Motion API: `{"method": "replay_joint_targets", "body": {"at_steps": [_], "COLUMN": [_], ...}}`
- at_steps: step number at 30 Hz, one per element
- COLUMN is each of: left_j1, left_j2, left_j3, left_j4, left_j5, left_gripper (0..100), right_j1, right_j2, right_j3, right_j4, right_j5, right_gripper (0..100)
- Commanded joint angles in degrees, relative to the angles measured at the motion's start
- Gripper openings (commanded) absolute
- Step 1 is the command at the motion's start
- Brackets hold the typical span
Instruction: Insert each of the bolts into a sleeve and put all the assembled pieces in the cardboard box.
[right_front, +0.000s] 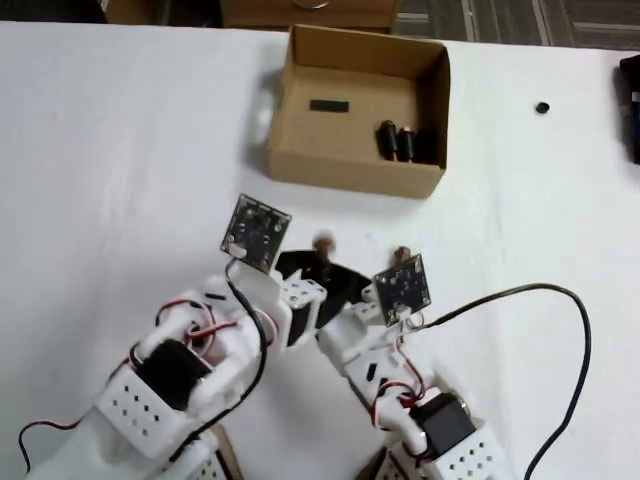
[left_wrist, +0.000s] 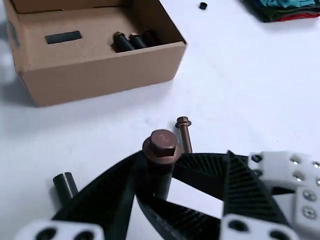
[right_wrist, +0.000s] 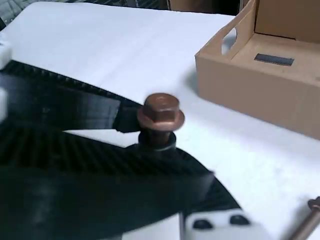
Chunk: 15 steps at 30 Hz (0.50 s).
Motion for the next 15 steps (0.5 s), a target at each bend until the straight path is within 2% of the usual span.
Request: {"method": "replay_joint_targets", "body": {"at_steps": [1, 7, 15], "left_j1": [0.97, 0.35, -8.79], "left_j2": [-0.97, -0.97, -0.88], "left_j3": [-0.40, -0.84, -12.00], "left_j4": [0.09, -0.88, -6.07], "left_j5": [0.70, 0.44, 0.35], "left_gripper": [31, 31, 31], "right_j1": [0.31, 0.40, 0.57], "right_j2": [-1.01, -1.01, -0.66], "right_j3": [-0.62, -0.62, -0.26], "right_j4": [-1.54, -1.45, -0.66], "right_j5": [0.00, 0.00, 0.00], "right_gripper": [1.9, 1.9, 1.9]}}
